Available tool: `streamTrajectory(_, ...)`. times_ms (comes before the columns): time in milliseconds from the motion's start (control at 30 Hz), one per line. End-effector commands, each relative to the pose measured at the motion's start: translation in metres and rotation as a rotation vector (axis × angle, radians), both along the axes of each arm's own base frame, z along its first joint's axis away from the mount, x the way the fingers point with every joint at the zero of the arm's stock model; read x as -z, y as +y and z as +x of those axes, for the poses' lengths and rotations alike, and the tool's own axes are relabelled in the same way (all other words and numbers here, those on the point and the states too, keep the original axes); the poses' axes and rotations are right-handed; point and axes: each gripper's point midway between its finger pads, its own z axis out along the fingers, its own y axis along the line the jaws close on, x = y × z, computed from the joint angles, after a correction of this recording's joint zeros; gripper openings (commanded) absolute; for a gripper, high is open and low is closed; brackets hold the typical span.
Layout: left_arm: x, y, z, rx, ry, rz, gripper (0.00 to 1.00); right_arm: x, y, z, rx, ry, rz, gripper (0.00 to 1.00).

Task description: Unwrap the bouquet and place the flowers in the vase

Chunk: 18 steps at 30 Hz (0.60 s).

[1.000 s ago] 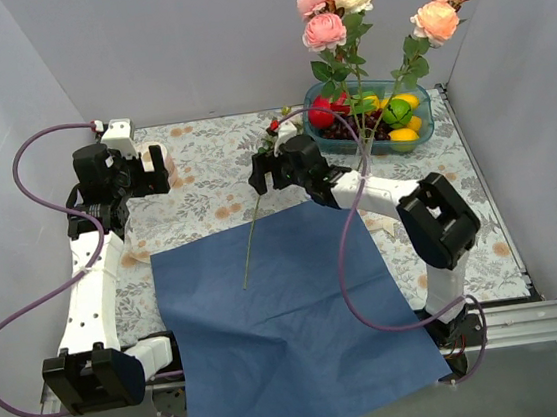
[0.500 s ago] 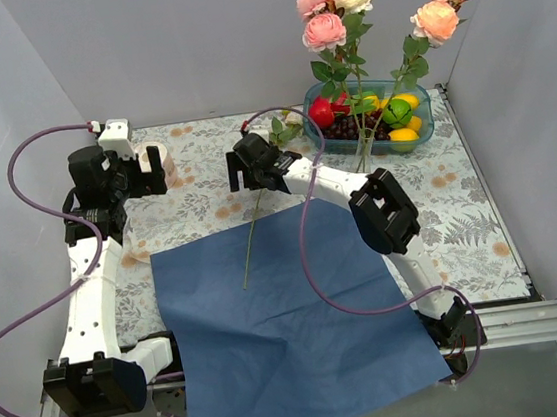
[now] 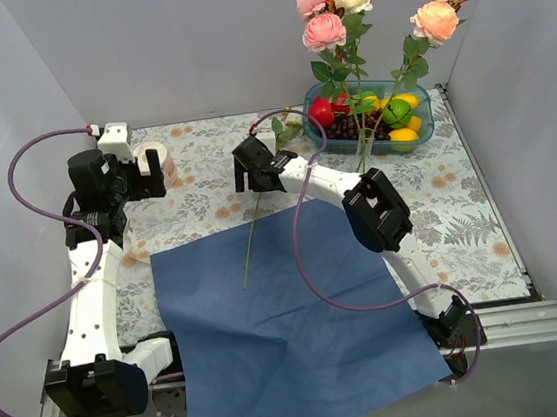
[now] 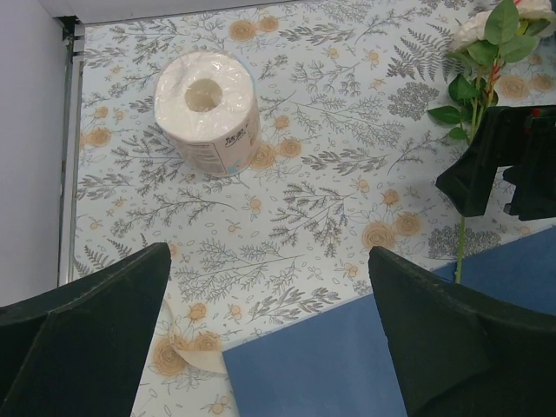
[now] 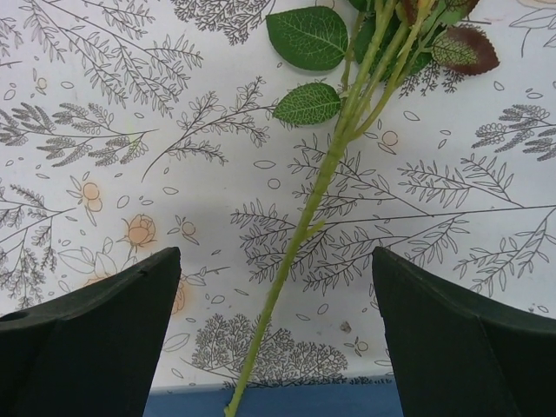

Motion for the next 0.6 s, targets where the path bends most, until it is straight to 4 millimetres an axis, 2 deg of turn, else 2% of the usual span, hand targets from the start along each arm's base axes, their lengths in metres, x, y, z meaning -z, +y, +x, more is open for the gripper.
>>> streamTrajectory(0, -0.012, 0.003, -0.004, -0.005, -0.042, 0.01, 0.98, 0.017, -0.001, 0.014, 0.062, -0.002, 0.012, 0.94)
streamTrajectory(67, -0.011, 0.004, -0.005, -0.007, -0.041, 0.016, 0.98, 0.024, 0.0, 0.016, 0.05, 0.0, 0.0, 0.88)
streamTrajectory(100, -0.011, 0.005, -0.005, -0.008, -0.041, 0.019, 0.98, 0.027, 0.0, 0.017, 0.049, 0.002, -0.002, 0.78)
streamTrajectory(133, -0.01, 0.005, -0.006, -0.009, -0.039, 0.019, 0.98, 0.033, 0.0, 0.017, 0.048, 0.011, -0.008, 0.73)
streamTrajectory(267, -0.01, 0.008, -0.009, -0.013, -0.042, 0.029, 0.98, 0.043, -0.003, 0.018, 0.06, 0.026, -0.024, 0.65)
streamTrajectory(367, -0.011, 0.009, -0.009, -0.014, -0.043, 0.026, 0.98, 0.046, -0.005, 0.018, 0.056, 0.032, -0.039, 0.54)
streamTrajectory(400, -0.012, 0.009, -0.008, -0.016, -0.045, 0.025, 0.98, 0.048, -0.006, 0.017, 0.054, 0.035, -0.042, 0.45)
streamTrajectory(467, -0.012, 0.008, -0.008, -0.014, -0.043, 0.017, 0.98, 0.05, -0.006, 0.015, 0.041, 0.04, -0.048, 0.33)
streamTrajectory(500, -0.013, 0.008, -0.008, -0.012, -0.043, 0.016, 0.98, 0.053, -0.008, 0.013, 0.039, 0.048, -0.055, 0.23)
streamTrajectory(533, -0.013, 0.008, -0.007, -0.013, -0.043, 0.014, 0.98, 0.052, -0.007, 0.012, 0.028, 0.05, -0.057, 0.2)
streamTrajectory(567, -0.013, 0.008, -0.008, -0.012, -0.041, 0.012, 0.98, 0.052, -0.008, 0.011, 0.023, 0.052, -0.057, 0.12)
